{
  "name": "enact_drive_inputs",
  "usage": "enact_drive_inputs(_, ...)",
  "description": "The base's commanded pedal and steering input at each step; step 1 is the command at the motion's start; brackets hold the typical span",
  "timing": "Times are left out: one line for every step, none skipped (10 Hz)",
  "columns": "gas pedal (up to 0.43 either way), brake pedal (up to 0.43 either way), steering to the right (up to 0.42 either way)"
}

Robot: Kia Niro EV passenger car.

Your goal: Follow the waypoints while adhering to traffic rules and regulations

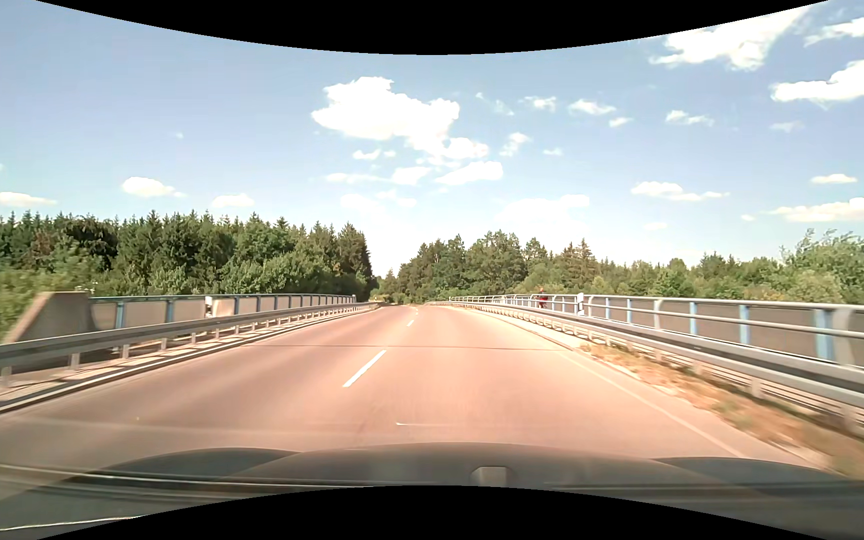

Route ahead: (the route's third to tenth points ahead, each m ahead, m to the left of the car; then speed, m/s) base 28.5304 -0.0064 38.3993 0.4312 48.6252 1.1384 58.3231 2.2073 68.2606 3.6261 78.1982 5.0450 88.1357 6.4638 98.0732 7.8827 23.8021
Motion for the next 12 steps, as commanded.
enact_drive_inputs(0.13, 0.006, -0.012)
enact_drive_inputs(0.13, 0.006, -0.012)
enact_drive_inputs(0.13, 0.006, -0.012)
enact_drive_inputs(0.13, 0.006, -0.012)
enact_drive_inputs(0.13, 0.006, -0.014)
enact_drive_inputs(0.13, 0.006, -0.015)
enact_drive_inputs(0.138, 0.006, -0.015)
enact_drive_inputs(0.138, 0.006, -0.013)
enact_drive_inputs(0.138, 0.006, -0.012)
enact_drive_inputs(0.138, 0.006, -0.012)
enact_drive_inputs(0.138, 0.006, -0.012)
enact_drive_inputs(0.138, 0.006, -0.012)
